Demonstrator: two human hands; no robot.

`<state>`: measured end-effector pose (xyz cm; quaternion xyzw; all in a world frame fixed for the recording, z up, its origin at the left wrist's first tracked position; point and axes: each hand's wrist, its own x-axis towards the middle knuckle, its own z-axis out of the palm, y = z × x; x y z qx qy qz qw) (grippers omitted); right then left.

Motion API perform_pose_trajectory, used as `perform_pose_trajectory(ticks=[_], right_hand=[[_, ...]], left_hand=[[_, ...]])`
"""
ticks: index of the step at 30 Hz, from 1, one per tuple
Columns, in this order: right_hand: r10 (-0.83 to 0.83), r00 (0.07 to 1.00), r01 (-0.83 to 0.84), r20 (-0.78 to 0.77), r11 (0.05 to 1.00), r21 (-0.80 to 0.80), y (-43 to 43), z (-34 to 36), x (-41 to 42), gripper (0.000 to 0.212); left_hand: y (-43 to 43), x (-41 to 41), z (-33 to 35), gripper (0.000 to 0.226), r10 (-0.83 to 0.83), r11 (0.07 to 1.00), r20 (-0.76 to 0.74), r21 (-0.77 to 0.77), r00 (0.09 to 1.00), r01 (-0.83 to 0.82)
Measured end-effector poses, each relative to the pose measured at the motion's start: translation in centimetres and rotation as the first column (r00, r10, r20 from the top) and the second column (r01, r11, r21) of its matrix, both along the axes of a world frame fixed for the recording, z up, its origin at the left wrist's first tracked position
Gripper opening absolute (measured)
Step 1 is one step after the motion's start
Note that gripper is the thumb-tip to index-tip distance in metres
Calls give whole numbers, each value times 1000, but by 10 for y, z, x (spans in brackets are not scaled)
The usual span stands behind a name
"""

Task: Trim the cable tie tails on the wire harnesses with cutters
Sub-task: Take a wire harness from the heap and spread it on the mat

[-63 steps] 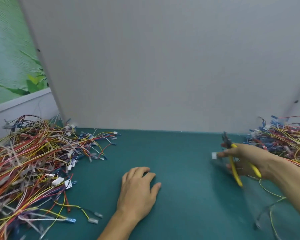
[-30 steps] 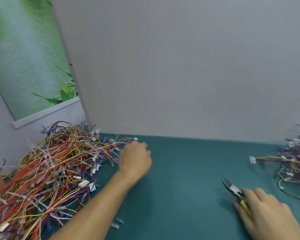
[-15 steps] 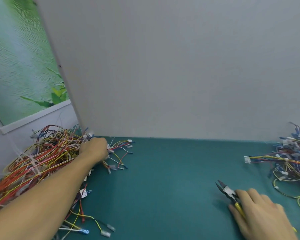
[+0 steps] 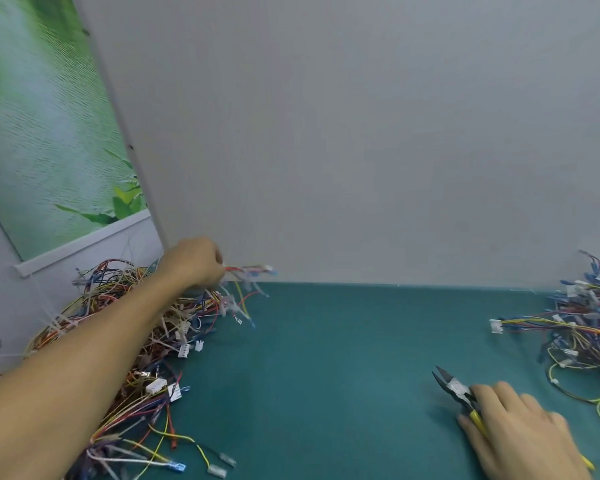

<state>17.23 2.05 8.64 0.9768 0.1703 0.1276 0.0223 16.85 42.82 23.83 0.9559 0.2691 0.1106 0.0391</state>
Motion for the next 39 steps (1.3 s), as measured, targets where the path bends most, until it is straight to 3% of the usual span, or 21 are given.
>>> perform_pose_trajectory(ticks=[3, 6, 13, 17, 21, 26, 28, 30, 31, 32, 34, 37, 39], right_hand=[[-5, 1000, 5, -8, 1000, -1, 0, -1, 1, 41], [-10, 1000, 10, -14, 1000, -2, 1, -1, 1, 41], [-3, 1000, 3, -5, 1000, 7, 2, 0, -1, 40], [8, 1000, -8, -2, 999, 35, 2, 1, -2, 38], [5, 1000, -5, 9, 999, 35, 3, 2, -3, 38], [-3, 1000, 3, 3, 1000, 29, 4, 4, -4, 38], [-5, 1000, 5, -6, 1000, 19, 3, 6, -4, 37], [6, 1000, -5, -13, 999, 44, 3, 6, -5, 36], [4, 1000, -3, -10, 999, 52, 4, 7, -5, 36], [1, 1000, -1, -6, 999, 52, 4, 9, -5, 36], [7, 1000, -6, -11, 998, 61, 3, 9, -6, 35], [-9, 997, 14, -72, 997, 71, 1, 13, -5, 31], [-18, 989, 49, -149, 978, 205, 0, 20, -5, 25]], left_hand=[[-12, -4, 16, 10, -37, 886, 298, -432, 954, 170], [-31, -9, 31, 5, -78, 786, 383, -544, 921, 293], [-73, -29, 70, 15, -176, 758, 486, -487, 856, 433], [-94, -47, 105, 17, -105, 745, 650, -450, 753, 493], [-119, -63, 142, 16, -100, 707, 806, -355, 584, 612], [-126, -56, 170, 14, -128, 691, 875, -258, 466, 675], [-121, -34, 160, 18, -110, 760, 843, -270, 526, 592], [-122, -15, 127, 18, -121, 839, 603, -363, 788, 407], [-125, -10, 109, 13, -137, 847, 446, -409, 884, 338], [-131, -8, 96, 10, -165, 850, 339, -428, 926, 308], [-140, -3, 97, 14, -202, 854, 364, -389, 909, 345], [-163, 7, 135, 12, -221, 829, 650, -267, 727, 491], [-187, 12, 146, 14, -223, 807, 752, -215, 620, 551]])
